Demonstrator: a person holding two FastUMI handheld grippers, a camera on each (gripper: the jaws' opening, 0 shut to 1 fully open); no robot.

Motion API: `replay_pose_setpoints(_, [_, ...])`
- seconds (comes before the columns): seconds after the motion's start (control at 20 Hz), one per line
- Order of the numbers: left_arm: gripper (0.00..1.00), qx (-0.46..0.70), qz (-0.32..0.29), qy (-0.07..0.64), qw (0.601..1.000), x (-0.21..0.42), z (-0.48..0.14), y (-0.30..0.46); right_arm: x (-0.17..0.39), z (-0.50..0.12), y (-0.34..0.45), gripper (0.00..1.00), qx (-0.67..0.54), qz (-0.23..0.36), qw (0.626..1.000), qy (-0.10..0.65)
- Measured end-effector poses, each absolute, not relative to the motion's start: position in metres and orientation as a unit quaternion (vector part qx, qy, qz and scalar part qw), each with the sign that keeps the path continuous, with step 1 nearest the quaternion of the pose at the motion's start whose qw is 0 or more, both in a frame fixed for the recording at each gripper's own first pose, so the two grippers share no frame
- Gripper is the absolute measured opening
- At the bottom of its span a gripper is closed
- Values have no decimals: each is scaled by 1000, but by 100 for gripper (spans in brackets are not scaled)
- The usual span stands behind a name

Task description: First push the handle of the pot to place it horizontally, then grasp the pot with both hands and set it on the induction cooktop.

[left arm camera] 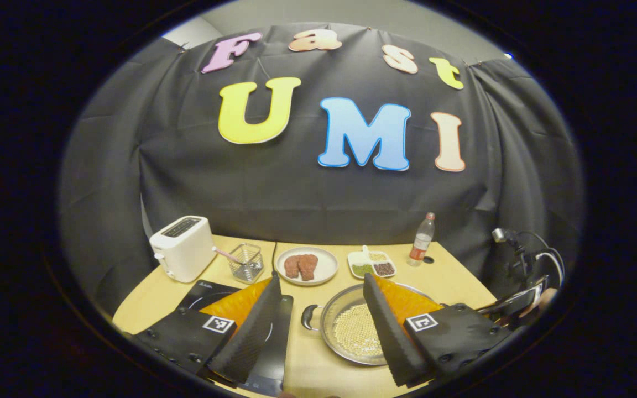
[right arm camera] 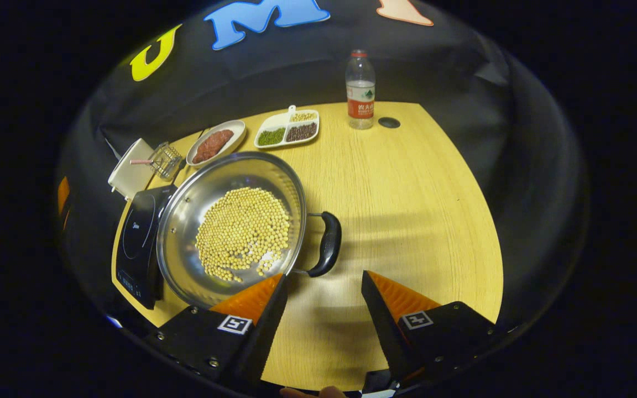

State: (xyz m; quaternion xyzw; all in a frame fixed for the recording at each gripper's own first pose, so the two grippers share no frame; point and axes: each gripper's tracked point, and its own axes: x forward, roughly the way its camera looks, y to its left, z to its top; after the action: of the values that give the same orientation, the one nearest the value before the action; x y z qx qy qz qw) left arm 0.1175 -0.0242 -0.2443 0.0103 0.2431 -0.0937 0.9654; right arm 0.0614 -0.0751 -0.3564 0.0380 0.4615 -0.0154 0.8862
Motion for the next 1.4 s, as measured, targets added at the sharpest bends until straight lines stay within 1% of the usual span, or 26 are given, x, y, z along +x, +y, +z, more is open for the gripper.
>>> replay_pose_setpoints(0.05, [97,11,-105,249,963,122,-252,-25,62,-350,-75,83,45,-21,893,448])
replay_pose_setpoints(0.1, [95,11,-116,254,960,128,-261,-26,64,-345,-74,83,53,-26,899,435])
replay_pose_setpoints(0.15, [97,9,-128,263,956,133,-273,-28,67,-344,-73,73,60,-34,903,424])
replay_pose_setpoints(0.2, [97,8,-138,273,952,139,-285,-30,69,-342,-72,83,66,-40,907,415])
replay_pose_setpoints(0.45, [98,9,-184,308,933,167,-341,-43,86,-340,-68,83,73,-52,921,379])
replay_pose_setpoints(0.6, [98,7,-192,329,924,181,-375,-41,95,-346,-71,83,64,-60,925,369])
replay_pose_setpoints(0.9, [98,13,-188,388,902,195,-441,-32,108,-371,-72,83,70,-78,920,377])
replay_pose_setpoints(1.3, [97,26,-184,453,872,188,-490,-25,120,-403,-70,83,69,-85,907,407])
replay_pose_setpoints(1.4, [94,36,-189,453,870,189,-493,-26,123,-409,-72,83,71,-90,903,415])
